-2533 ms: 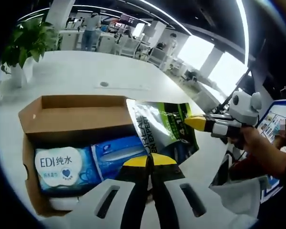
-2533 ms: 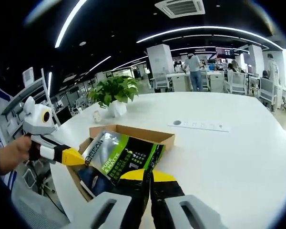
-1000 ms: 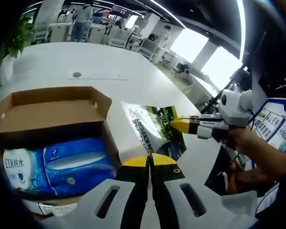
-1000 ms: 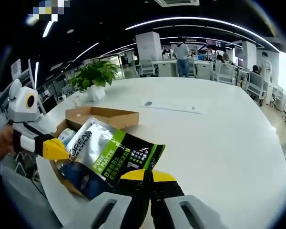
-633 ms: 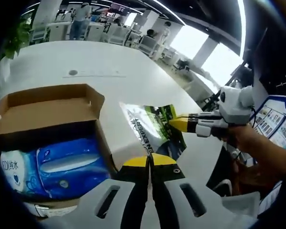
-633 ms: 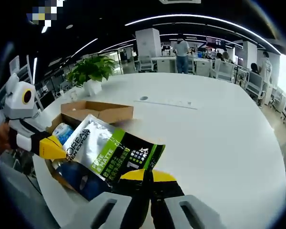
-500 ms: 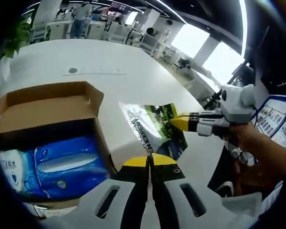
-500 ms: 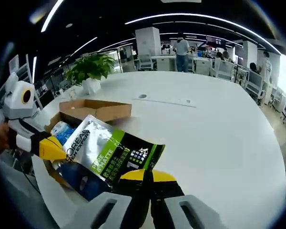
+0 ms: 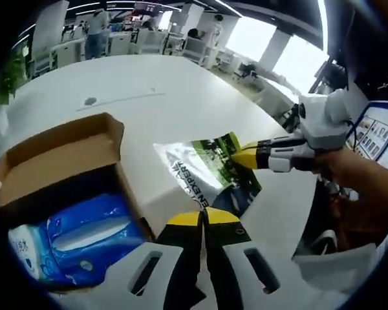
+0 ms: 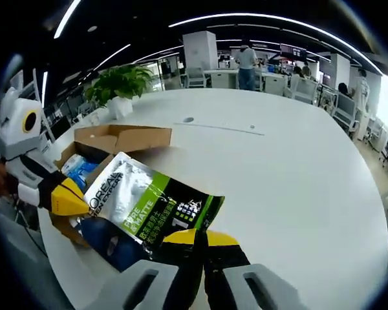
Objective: Operate the shoe box by opening the lid, removing the specified soft item, and placing it in the target area until the item is outside and the box remains undamaged.
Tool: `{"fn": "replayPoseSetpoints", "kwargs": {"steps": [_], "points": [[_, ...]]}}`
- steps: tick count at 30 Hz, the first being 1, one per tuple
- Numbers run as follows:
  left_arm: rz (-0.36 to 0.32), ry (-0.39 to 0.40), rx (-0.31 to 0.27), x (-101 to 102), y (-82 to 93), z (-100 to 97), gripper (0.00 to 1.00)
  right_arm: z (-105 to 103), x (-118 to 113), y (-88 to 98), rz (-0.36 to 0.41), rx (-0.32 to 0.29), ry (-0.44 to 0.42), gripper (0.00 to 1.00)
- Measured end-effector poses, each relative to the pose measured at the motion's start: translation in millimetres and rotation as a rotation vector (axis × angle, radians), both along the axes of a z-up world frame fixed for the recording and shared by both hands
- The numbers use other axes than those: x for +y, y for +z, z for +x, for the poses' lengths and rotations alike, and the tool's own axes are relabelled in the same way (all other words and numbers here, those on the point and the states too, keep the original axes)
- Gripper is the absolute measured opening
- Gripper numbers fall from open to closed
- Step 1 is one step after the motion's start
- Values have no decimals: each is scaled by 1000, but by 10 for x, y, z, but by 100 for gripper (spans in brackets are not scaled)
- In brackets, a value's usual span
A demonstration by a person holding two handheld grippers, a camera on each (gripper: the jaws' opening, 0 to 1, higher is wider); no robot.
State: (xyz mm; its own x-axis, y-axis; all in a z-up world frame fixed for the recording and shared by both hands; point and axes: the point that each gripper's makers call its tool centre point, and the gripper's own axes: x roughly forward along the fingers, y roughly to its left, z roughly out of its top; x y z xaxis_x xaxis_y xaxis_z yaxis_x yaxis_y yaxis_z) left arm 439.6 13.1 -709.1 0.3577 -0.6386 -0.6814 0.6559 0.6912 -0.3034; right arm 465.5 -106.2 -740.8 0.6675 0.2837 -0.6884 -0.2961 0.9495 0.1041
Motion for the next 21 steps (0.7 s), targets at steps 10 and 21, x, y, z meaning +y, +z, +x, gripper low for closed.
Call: {"fn": "replayPoseSetpoints", "kwargs": {"steps": [10, 21], "points": [[140, -113, -82, -80, -150, 63, 0, 69, -75, -115, -23, 12, 3, 0], [264, -257, -137, -251, -311, 119, 0, 118, -223, -192, -50, 24, -19, 0]]}}
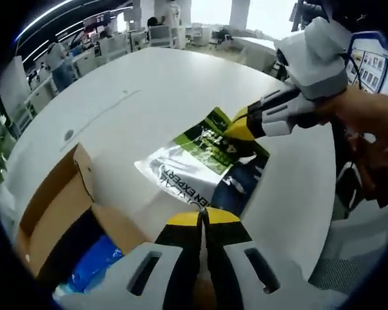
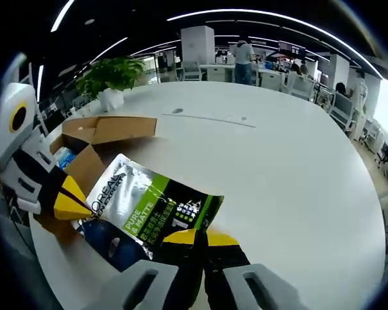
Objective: Operate the shoe box by opening the lid, removing the specified soft item, and placing it in the target area until the item is outside and the box remains undamaged.
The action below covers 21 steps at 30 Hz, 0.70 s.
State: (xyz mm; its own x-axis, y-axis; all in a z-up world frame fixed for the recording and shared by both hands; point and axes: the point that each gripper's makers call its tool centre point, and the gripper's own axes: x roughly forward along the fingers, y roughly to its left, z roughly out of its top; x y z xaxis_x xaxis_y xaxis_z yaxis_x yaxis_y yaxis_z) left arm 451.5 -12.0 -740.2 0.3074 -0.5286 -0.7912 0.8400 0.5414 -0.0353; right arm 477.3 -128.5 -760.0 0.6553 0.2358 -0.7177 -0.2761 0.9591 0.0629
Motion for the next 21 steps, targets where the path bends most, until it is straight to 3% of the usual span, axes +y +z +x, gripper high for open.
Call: {"fn": "replayPoseSetpoints", "kwargs": {"steps": [12, 21], "points": [[92, -68, 1, -65, -249, 2, 0, 10, -76, -127, -23, 18, 1, 0], [97, -71, 16, -47, -346, 22, 0, -7, -81, -199, -32, 35, 4, 0]]}}
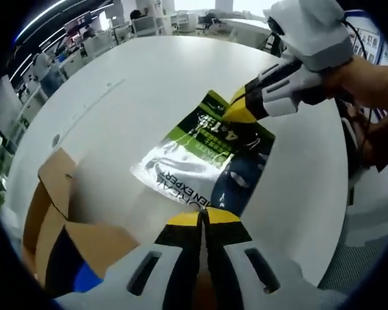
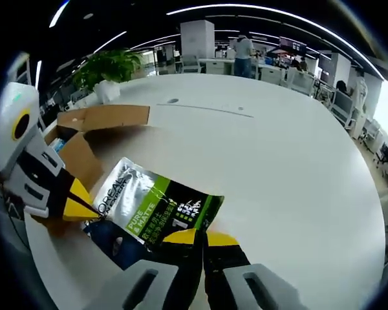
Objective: Operate the shoe box by opening the lid, removing the specified soft item, and placing it in the target area until the item is outside and the box remains undamaged.
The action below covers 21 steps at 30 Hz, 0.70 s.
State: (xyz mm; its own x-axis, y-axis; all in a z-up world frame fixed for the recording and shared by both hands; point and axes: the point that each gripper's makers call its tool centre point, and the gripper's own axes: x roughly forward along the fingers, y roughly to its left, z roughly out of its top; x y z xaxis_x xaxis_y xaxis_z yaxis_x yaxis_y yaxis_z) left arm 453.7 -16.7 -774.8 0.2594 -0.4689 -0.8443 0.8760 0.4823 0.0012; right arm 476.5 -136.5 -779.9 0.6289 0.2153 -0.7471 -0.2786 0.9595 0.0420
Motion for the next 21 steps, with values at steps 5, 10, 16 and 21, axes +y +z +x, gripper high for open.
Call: {"fn": "replayPoseSetpoints", "kwargs": {"steps": [5, 10, 16, 21], "points": [[10, -12, -3, 7, -61, -30, 1, -4, 10, -23, -7, 8, -25, 0], [21, -13, 18, 49, -123, -54, 2, -1, -52, -46, -34, 14, -62, 0], [-10, -20, 2, 45, -13, -29, 4, -33, -125, -60, -39, 22, -113, 0], [-82, -13, 14, -23, 139, -49, 7, -37, -118, -62, -39, 22, -118, 0]]}}
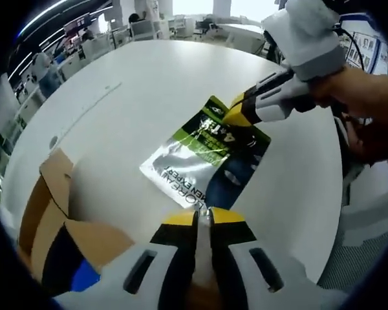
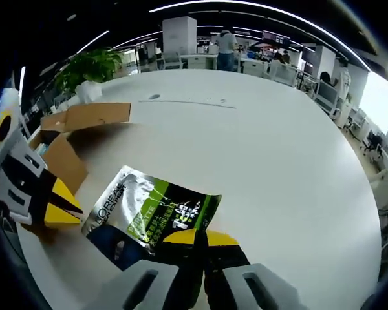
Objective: Operate the shoe box by opening the lid, removing the specified soft item, and placing it in the target area until the item is outside and the box remains undamaged.
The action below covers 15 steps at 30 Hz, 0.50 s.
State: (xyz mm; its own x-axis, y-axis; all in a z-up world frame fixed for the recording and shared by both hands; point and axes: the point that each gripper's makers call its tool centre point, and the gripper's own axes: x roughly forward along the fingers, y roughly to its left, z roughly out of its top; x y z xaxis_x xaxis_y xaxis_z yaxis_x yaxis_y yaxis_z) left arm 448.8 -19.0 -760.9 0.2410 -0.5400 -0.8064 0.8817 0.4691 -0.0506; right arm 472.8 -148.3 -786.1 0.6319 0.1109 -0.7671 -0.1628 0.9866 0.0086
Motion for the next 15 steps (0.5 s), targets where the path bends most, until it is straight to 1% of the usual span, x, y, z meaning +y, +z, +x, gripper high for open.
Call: {"fn": "replayPoseSetpoints", "kwargs": {"steps": [4, 6, 12, 15], "points": [[-43, -8, -9, -16, 114, -9, 13, 23, 35, 15, 6, -3, 2, 0], [-70, -3, -11, -1, 188, 0, 13, 37, 56, 20, 9, -5, 3, 0], [-135, 24, -29, 90, 398, 69, 17, 61, 106, 3, 17, -2, 0, 0], [-156, 45, -41, 186, 487, 113, 18, 85, 163, 14, 21, -5, 10, 0]]}}
